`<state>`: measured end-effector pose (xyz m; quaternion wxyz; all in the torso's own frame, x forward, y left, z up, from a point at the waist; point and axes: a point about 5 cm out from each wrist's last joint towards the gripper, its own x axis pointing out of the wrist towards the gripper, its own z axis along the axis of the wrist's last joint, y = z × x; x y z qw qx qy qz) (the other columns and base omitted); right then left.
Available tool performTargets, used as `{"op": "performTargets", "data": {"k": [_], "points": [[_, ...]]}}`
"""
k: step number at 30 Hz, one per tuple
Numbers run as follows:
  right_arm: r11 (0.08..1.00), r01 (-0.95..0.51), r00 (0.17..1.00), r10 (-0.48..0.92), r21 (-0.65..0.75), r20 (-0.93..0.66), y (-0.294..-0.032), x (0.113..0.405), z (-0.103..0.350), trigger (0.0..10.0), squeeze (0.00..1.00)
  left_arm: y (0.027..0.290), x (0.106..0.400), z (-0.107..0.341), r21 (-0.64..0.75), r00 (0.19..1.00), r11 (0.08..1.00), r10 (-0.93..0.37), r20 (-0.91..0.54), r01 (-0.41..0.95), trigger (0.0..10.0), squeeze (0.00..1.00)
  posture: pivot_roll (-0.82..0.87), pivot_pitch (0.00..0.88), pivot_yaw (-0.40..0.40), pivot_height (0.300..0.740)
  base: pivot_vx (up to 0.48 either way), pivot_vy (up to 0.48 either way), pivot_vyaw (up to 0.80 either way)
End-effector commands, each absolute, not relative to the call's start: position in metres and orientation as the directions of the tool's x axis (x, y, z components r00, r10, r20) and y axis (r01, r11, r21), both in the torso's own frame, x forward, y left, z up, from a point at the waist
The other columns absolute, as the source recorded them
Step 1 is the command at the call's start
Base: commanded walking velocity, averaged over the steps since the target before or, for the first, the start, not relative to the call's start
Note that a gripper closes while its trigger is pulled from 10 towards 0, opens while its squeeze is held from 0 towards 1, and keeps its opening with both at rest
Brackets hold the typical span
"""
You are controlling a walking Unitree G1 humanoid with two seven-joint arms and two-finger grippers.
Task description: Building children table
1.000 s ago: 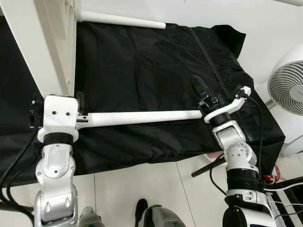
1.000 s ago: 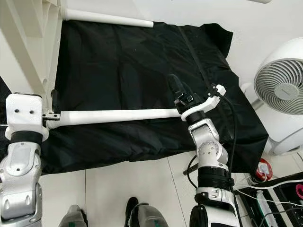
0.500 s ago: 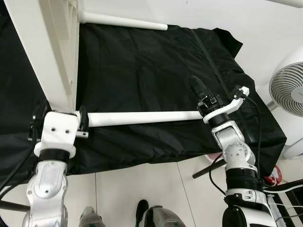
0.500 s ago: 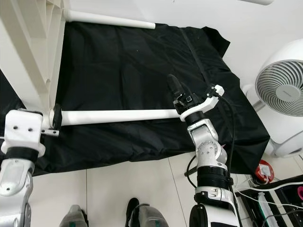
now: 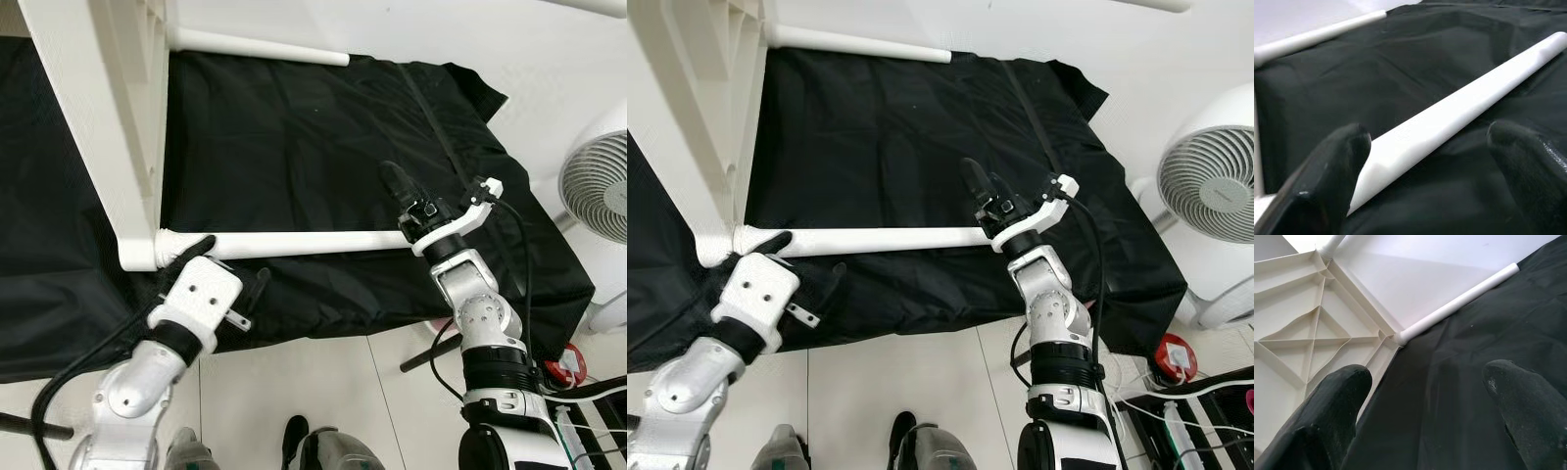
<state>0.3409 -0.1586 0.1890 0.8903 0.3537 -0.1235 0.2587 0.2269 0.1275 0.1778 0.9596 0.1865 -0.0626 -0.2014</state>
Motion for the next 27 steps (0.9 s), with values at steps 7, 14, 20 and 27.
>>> {"op": "performTargets", "data": {"k": [7,14,20,27], "points": [[0.643,-0.526,0.848,0.340,0.557,0.407,-0.167,0.337,0.186,10.0,0.00,0.136,0.256,0.155,0.390,0.964,0.886,-0.266,-0.017,0.251,10.0,0.00,0.07,0.128,-0.103,0.740,0.000,0.000,0.00],[0.639,-0.527,0.847,0.336,0.560,0.412,-0.166,0.337,0.187,10.0,0.00,0.138,0.276,0.153,0.430,0.978,0.882,-0.210,-0.004,0.191,10.0,0.00,0.06,0.126,-0.108,0.740,0.000,0.000,0.00],[0.642,-0.529,0.845,0.341,0.555,0.412,-0.165,0.337,0.187,10.0,0.00,0.131,0.286,0.153,0.446,0.971,0.870,-0.238,0.012,0.208,10.0,0.00,0.05,0.122,-0.101,0.740,0.000,0.000,0.00],[0.670,-0.521,0.849,0.344,0.529,0.400,-0.167,0.332,0.185,10.0,0.00,0.125,0.281,0.163,0.329,0.951,0.905,-0.304,0.051,0.271,10.0,0.00,0.04,0.119,-0.090,0.740,0.000,0.000,0.00]]}}
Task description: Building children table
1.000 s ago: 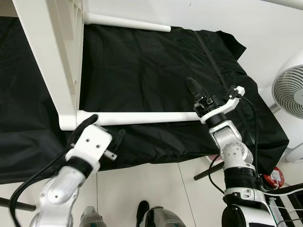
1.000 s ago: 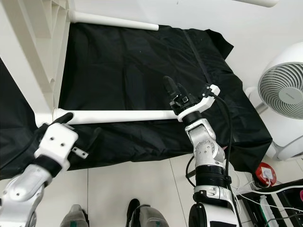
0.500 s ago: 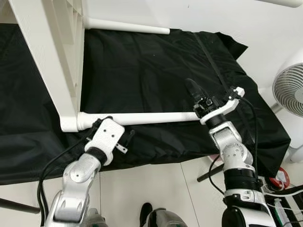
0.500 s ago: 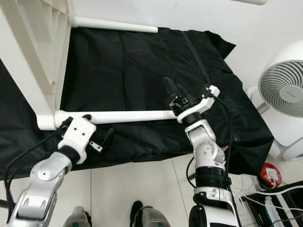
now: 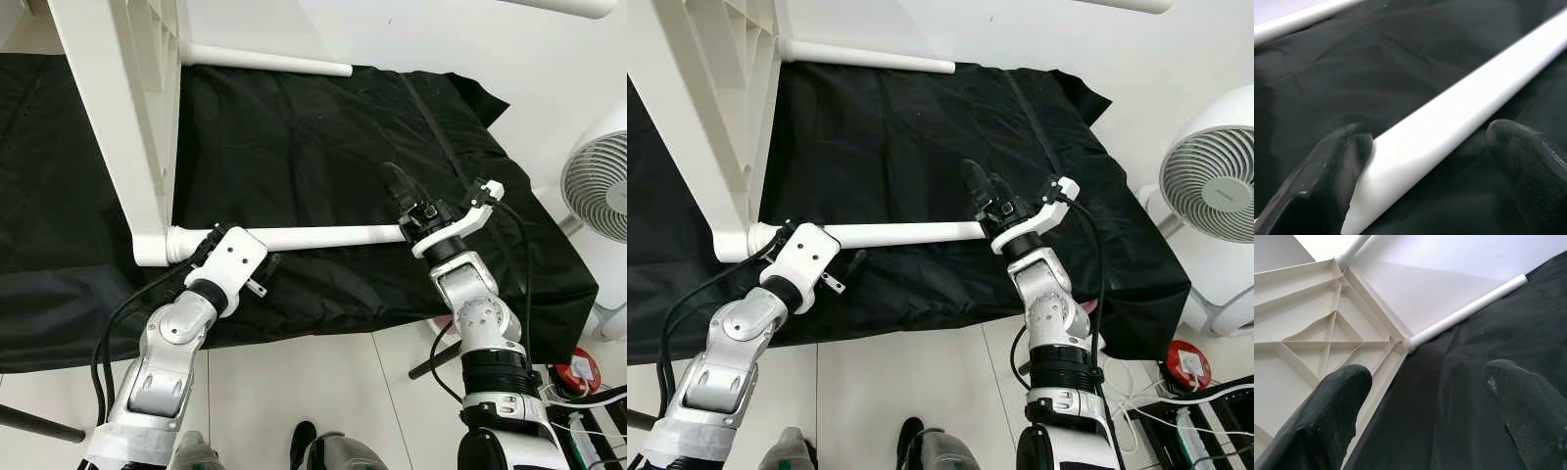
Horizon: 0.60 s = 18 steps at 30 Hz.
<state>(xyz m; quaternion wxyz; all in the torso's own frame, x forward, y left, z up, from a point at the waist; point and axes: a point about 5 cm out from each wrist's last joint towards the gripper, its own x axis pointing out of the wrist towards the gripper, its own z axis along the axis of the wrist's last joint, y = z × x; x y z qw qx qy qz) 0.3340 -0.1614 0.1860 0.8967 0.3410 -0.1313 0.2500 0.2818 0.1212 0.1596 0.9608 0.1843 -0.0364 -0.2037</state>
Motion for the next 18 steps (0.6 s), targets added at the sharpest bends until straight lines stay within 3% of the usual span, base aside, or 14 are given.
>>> {"op": "performTargets", "data": {"k": [1,5,9,15,16,18], "points": [[0.673,-0.520,0.850,0.344,0.526,0.399,-0.167,0.331,0.184,10.0,0.00,0.123,0.279,0.166,0.292,0.940,0.908,-0.334,0.071,0.300,10.0,0.00,0.04,0.118,-0.090,0.740,0.000,0.000,0.00],[0.694,-0.495,0.865,0.336,0.522,0.373,-0.168,0.331,0.180,10.0,0.00,0.121,0.273,0.178,0.170,0.909,0.913,-0.394,0.138,0.370,10.0,0.00,0.05,0.117,-0.091,0.740,0.000,0.000,0.00],[0.702,-0.486,0.870,0.332,0.521,0.365,-0.168,0.332,0.180,10.0,0.00,0.122,0.273,0.181,0.146,0.908,0.918,-0.389,0.154,0.369,10.0,0.00,0.05,0.117,-0.091,0.740,0.000,0.000,0.00],[0.732,-0.480,0.874,0.348,0.485,0.340,-0.165,0.331,0.180,10.0,0.00,0.127,0.275,0.188,0.034,0.938,0.955,-0.295,0.184,0.294,10.0,0.00,0.06,0.116,-0.097,0.740,0.000,0.000,0.00],[0.728,-0.497,0.864,0.367,0.473,0.344,-0.162,0.329,0.180,10.0,0.00,0.127,0.276,0.188,-0.006,0.936,0.953,-0.296,0.189,0.302,10.0,1.00,0.06,0.116,-0.098,0.740,0.000,0.000,0.00],[0.724,-0.508,0.858,0.379,0.466,0.346,-0.161,0.328,0.180,10.0,0.00,0.128,0.276,0.188,-0.034,0.935,0.950,-0.300,0.191,0.312,10.0,1.00,0.06,0.116,-0.098,0.740,0.000,0.000,0.00]]}}
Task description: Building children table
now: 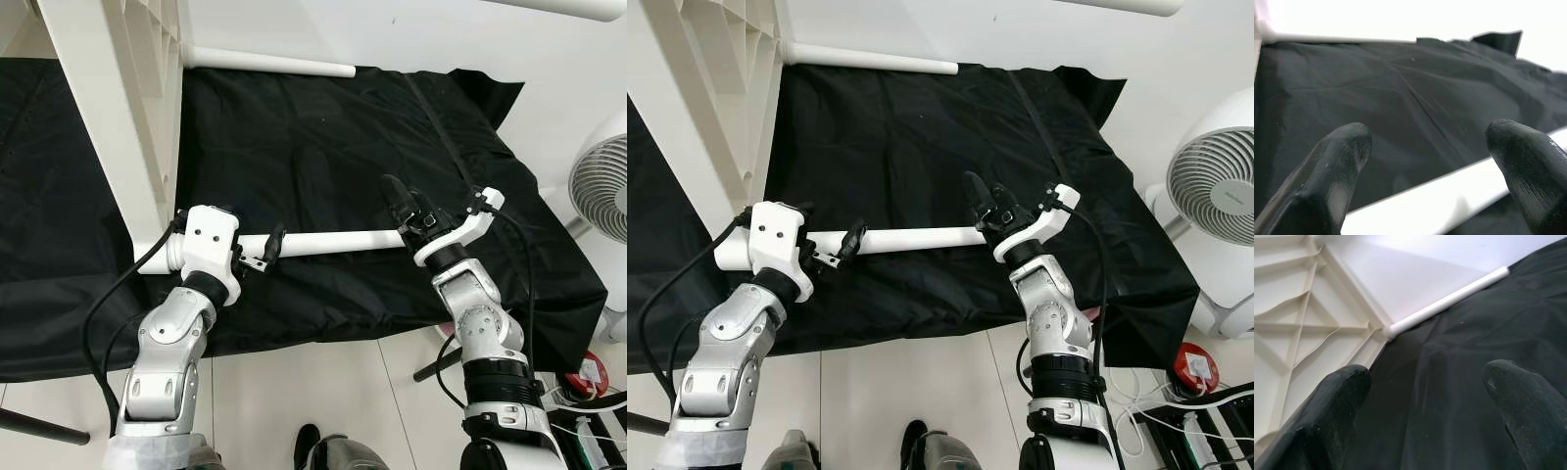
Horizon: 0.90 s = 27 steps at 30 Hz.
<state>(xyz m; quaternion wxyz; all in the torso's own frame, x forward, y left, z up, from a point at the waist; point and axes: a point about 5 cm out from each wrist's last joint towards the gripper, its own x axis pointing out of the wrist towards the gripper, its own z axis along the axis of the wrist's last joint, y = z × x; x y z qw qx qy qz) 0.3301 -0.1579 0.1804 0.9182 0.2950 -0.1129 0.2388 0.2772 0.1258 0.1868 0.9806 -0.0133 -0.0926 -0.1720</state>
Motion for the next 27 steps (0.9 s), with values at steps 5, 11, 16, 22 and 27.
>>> {"op": "performTargets", "data": {"k": [5,11,16,22,27], "points": [[0.773,-0.487,0.867,0.370,0.407,0.334,-0.158,0.326,0.179,10.0,0.35,0.131,0.280,0.191,0.049,0.952,0.969,-0.246,0.182,0.241,10.0,0.27,0.07,0.113,-0.098,0.740,0.000,0.000,0.00],[0.917,-0.361,0.904,0.300,0.167,0.305,-0.156,0.324,0.181,10.0,0.00,0.127,0.273,0.187,0.127,0.935,0.952,-0.299,0.191,0.278,10.0,0.00,0.07,0.108,-0.096,0.740,0.000,0.000,0.00],[0.963,-0.270,0.922,0.251,0.025,0.295,-0.156,0.321,0.181,10.0,0.00,0.125,0.268,0.179,0.146,0.932,0.939,-0.331,0.148,0.311,10.0,0.00,0.07,0.105,-0.099,0.740,0.000,0.000,0.00],[0.978,-0.170,0.908,0.203,-0.123,0.367,-0.156,0.311,0.196,10.0,0.00,0.119,0.261,0.168,0.130,0.927,0.928,-0.363,0.098,0.350,10.0,0.00,0.07,0.099,-0.104,0.740,0.000,0.000,0.00],[0.966,-0.114,0.867,0.211,-0.233,0.452,-0.149,0.305,0.212,10.0,0.00,0.116,0.259,0.161,0.120,0.932,0.930,-0.357,0.068,0.347,10.0,0.00,0.07,0.089,-0.104,0.740,0.000,0.000,0.00]]}}
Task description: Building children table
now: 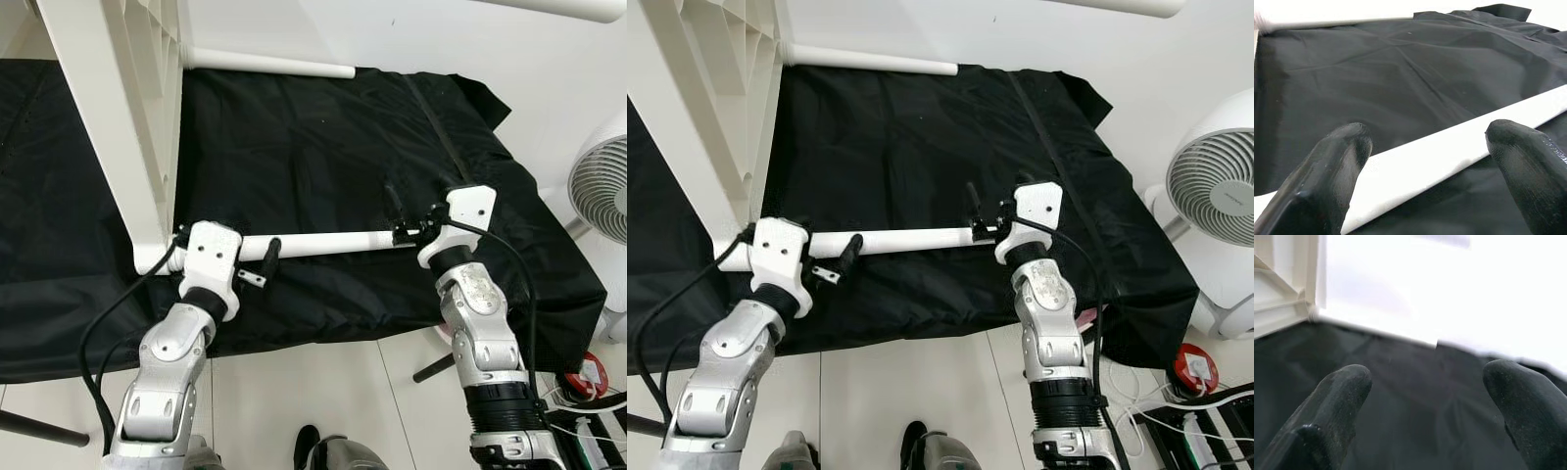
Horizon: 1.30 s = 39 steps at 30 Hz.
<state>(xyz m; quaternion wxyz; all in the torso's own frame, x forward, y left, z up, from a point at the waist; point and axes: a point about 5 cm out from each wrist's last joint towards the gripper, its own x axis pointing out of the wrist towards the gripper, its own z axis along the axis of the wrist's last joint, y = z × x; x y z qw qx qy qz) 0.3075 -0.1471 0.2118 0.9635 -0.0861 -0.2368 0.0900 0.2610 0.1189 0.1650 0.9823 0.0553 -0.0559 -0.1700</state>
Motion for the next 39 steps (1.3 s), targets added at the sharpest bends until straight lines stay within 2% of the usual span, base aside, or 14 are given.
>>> {"op": "performTargets", "data": {"k": [1,4,6,7,9,12,16,22,23,24,26,39], "points": [[0.961,-0.095,0.857,0.211,-0.258,0.470,-0.147,0.303,0.215,10.0,0.00,0.115,0.259,0.159,0.119,0.933,0.930,-0.356,0.058,0.347,10.0,0.00,0.07,0.087,-0.104,0.740,0.000,0.000,0.00],[0.949,-0.018,0.829,0.189,-0.314,0.526,-0.147,0.299,0.227,10.0,0.00,0.116,0.257,0.153,0.113,0.936,0.932,-0.351,0.033,0.346,10.0,0.00,0.07,0.085,-0.103,0.740,0.000,0.000,0.00],[0.921,0.105,0.786,0.154,-0.374,0.598,-0.149,0.295,0.242,10.0,0.00,0.117,0.257,0.149,0.108,0.943,0.938,-0.333,0.013,0.330,10.0,0.00,0.07,0.082,-0.108,0.740,0.000,0.000,0.00],[0.921,0.105,0.786,0.154,-0.374,0.598,-0.149,0.295,0.242,10.0,0.00,0.117,0.257,0.149,0.108,0.943,0.938,-0.333,0.013,0.330,10.0,0.00,0.07,0.082,-0.108,0.740,0.000,0.000,0.00],[0.890,0.203,0.751,0.125,-0.408,0.648,-0.151,0.292,0.252,10.0,0.00,0.117,0.257,0.147,0.102,0.946,0.942,-0.323,0.006,0.321,10.0,0.00,0.07,0.079,-0.111,0.740,0.000,0.000,0.00],[0.878,0.237,0.734,0.118,-0.415,0.669,-0.151,0.292,0.258,10.0,0.00,0.117,0.258,0.147,0.101,0.948,0.943,-0.319,0.003,0.317,10.0,0.00,0.07,0.077,-0.113,0.740,0.000,0.000,0.00],[0.817,0.362,0.639,0.133,-0.449,0.757,-0.149,0.290,0.281,10.0,0.00,0.119,0.263,0.146,0.099,0.954,0.949,-0.301,0.003,0.299,10.0,0.00,0.07,0.067,-0.114,0.740,0.000,0.000,0.00],[0.794,0.398,0.594,0.158,-0.459,0.788,-0.146,0.289,0.289,10.0,0.00,0.118,0.265,0.147,0.101,0.954,0.949,-0.299,0.002,0.297,10.0,0.00,0.06,0.062,-0.114,0.740,0.000,0.000,0.00],[0.785,0.410,0.580,0.167,-0.463,0.797,-0.145,0.289,0.291,10.0,0.00,0.118,0.266,0.147,0.101,0.955,0.950,-0.298,0.002,0.296,10.0,0.00,0.06,0.061,-0.115,0.740,0.000,0.000,0.00],[0.752,0.450,0.529,0.211,-0.482,0.822,-0.138,0.290,0.298,10.0,0.00,0.118,0.268,0.148,0.102,0.955,0.951,-0.295,0.009,0.293,10.0,0.00,0.07,0.055,-0.121,0.740,0.000,0.000,0.00],[0.752,0.450,0.529,0.211,-0.482,0.822,-0.138,0.290,0.298,10.0,0.00,0.118,0.268,0.148,0.102,0.955,0.951,-0.295,0.009,0.293,10.0,0.00,0.07,0.055,-0.121,0.740,0.000,0.000,0.00],[0.695,0.525,0.399,0.309,-0.491,0.863,-0.126,0.296,0.308,10.0,0.00,0.115,0.271,0.148,0.095,0.955,0.951,-0.295,0.013,0.293,10.0,0.00,0.07,0.042,-0.123,0.740,0.000,0.000,0.00]]}}
